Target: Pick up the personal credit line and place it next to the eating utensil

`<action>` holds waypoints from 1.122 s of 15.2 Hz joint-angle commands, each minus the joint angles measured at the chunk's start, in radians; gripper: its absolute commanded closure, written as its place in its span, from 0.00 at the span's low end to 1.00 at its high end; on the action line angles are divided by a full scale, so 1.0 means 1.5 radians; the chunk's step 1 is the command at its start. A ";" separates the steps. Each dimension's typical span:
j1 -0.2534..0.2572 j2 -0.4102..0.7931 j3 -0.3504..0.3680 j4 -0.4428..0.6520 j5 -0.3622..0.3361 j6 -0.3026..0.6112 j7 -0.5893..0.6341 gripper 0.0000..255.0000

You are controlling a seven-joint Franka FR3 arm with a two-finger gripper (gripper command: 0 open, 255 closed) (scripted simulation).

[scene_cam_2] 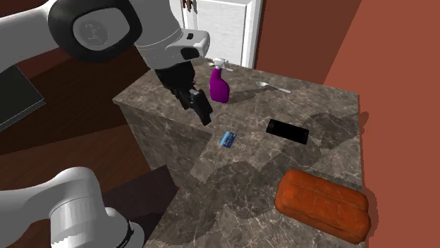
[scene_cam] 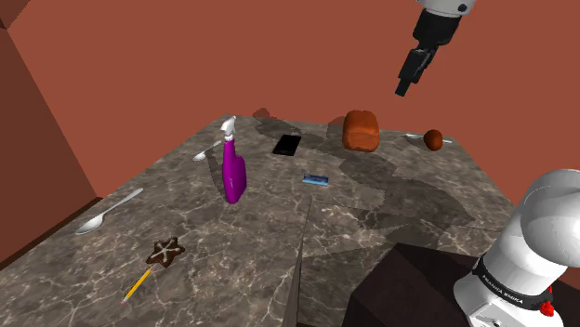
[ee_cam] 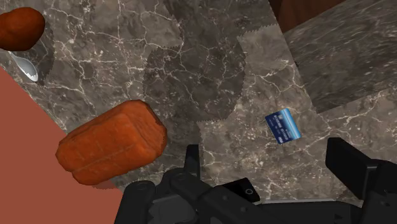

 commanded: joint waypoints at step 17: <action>0.125 0.139 -0.125 -0.265 0.099 0.535 -0.201 0.00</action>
